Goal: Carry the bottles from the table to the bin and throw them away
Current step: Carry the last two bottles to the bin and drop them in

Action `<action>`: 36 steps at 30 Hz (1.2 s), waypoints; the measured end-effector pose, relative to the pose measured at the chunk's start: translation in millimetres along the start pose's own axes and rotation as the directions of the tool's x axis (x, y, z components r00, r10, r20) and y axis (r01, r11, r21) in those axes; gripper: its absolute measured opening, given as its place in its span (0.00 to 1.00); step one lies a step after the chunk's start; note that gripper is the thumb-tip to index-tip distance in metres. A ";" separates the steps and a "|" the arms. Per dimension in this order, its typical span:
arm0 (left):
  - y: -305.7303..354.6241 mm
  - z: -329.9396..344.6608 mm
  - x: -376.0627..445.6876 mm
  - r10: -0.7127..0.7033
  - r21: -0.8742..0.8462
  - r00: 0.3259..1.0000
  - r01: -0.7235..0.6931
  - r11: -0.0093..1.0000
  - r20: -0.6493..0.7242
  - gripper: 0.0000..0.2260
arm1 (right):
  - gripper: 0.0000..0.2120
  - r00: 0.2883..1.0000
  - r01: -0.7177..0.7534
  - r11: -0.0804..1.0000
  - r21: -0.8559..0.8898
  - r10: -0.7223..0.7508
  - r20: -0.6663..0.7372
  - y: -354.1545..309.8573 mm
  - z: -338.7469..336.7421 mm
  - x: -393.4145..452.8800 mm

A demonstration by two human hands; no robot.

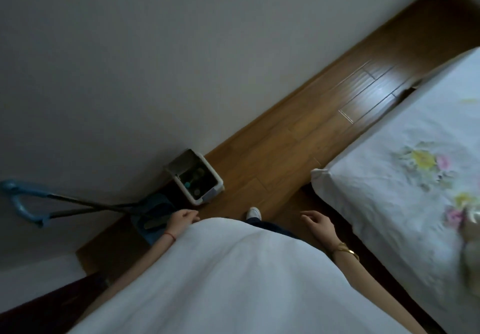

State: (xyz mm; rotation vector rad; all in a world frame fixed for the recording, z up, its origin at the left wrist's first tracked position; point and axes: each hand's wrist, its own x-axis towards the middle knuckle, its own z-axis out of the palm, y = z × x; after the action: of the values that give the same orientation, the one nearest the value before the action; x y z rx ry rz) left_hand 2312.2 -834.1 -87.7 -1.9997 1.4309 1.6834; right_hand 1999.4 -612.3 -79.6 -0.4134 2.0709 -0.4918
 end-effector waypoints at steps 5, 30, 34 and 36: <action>70.9 22.7 25.3 -0.006 -0.059 1.000 0.004 0.998 -0.025 0.12 | 0.14 0.990 -0.114 0.985 0.129 0.124 -0.070 15.2 -33.8 14.0; 671.2 209.5 241.2 0.109 0.378 0.961 -0.203 0.903 0.255 0.11 | 0.05 0.793 -0.175 0.619 0.766 0.549 -0.263 -110.2 -301.1 306.6; 745.9 281.8 271.6 0.100 0.442 0.941 -0.244 0.863 0.325 0.08 | 0.10 0.758 -0.254 0.532 0.808 0.628 -0.176 -105.5 -346.9 352.5; 787.6 317.5 283.8 0.115 0.456 0.934 -0.270 0.848 0.339 0.06 | 0.12 0.744 -0.259 0.525 0.811 0.643 -0.179 -100.6 -386.8 380.9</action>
State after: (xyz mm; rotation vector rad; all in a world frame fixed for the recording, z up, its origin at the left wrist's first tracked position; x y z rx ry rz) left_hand 1495.6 -1201.0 -96.0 -1.3000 1.7695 1.4088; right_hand 1484.9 -809.0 -118.1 0.8489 2.0641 -1.1225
